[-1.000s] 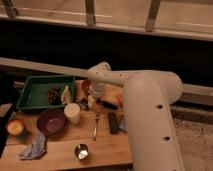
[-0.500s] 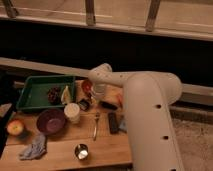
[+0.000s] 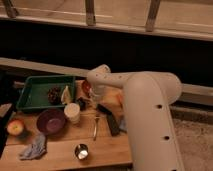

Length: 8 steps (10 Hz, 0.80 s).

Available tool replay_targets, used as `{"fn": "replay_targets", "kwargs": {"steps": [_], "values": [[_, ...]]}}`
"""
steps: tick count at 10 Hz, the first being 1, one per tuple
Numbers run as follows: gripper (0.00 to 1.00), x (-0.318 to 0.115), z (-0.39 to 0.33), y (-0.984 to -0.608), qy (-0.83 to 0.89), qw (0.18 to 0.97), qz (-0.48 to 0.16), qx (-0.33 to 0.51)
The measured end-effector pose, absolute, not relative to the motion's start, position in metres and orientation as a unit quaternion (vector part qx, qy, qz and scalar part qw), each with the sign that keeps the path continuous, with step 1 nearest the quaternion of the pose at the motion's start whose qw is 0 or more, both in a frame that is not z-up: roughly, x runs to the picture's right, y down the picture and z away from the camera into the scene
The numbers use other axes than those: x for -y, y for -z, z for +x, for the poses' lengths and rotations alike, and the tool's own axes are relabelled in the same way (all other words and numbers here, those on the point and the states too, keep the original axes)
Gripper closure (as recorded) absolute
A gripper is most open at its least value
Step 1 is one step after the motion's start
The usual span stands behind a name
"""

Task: Place brush in table surface

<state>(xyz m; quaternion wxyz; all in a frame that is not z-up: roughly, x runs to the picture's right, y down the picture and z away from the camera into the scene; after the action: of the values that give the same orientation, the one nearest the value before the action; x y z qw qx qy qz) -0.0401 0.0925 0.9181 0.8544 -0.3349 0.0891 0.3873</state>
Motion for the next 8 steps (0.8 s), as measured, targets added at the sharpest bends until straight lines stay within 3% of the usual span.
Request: {"fn": "replay_targets", "kwargs": {"steps": [8], "values": [[1.00,-0.038,-0.020,-0.856,-0.396,0.867,-0.295,-0.071]]}}
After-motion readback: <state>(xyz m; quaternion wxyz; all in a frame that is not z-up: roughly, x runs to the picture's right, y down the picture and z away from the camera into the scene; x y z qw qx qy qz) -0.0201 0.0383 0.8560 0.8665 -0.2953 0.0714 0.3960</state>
